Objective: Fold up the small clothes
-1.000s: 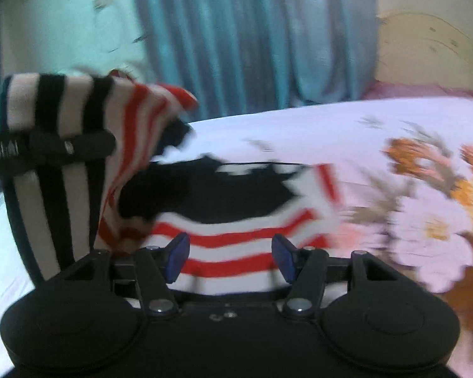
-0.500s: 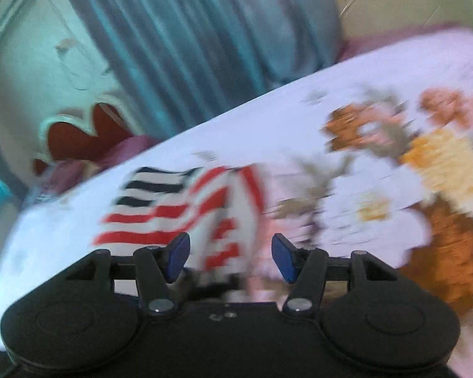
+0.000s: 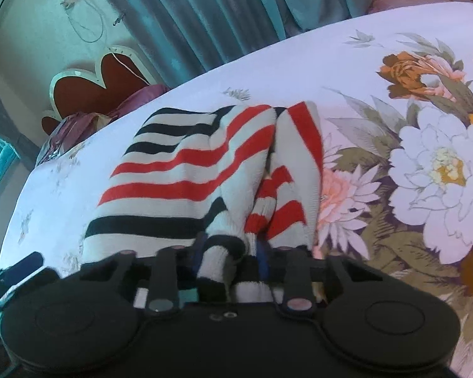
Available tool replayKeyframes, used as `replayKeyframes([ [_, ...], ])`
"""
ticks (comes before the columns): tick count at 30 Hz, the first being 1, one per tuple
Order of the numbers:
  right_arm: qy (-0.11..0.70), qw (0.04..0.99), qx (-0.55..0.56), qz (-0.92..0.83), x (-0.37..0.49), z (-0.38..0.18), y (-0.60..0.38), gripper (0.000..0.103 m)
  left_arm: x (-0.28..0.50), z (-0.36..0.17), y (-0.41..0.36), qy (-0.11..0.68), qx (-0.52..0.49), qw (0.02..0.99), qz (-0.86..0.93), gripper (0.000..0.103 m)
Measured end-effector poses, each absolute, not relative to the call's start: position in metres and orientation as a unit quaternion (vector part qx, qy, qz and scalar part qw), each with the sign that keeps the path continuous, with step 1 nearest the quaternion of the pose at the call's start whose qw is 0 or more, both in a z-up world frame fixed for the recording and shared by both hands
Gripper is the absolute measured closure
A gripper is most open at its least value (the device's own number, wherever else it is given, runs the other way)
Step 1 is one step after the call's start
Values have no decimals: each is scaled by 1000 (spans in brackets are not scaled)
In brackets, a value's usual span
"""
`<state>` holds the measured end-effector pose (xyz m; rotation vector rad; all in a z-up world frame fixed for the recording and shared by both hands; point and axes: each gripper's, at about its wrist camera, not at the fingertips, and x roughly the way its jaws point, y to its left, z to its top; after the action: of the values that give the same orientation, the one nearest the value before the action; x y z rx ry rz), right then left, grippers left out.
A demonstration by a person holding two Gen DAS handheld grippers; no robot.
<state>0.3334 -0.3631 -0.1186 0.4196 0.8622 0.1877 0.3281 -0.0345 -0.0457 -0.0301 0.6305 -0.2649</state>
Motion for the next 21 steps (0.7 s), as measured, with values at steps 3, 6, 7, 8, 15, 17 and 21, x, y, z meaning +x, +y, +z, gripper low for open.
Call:
replayKeyframes([
  [3,383,904,171,87,327,-102,-359,79,333,-53,-37,316,-32,939,-134,19],
  [6,353,920,147,82,318,-84,-365,79,341,-60,-56,316,-42,935,-157,19],
  [7,354,921,145,75,318,-85,-370,79,343,-62,-61,316,-43,934,-164,19],
  [8,361,918,153,67,317,-90,-377,79,345,-65,-67,319,-44,931,-172,19],
  [15,397,896,193,58,311,-116,-388,68,354,-106,-86,380,-42,906,-180,19],
  [17,391,901,178,57,304,-106,-388,68,355,-104,-84,381,-42,906,-182,19],
  [21,393,901,174,57,282,-102,-391,76,355,-104,-82,381,-40,904,-189,19],
])
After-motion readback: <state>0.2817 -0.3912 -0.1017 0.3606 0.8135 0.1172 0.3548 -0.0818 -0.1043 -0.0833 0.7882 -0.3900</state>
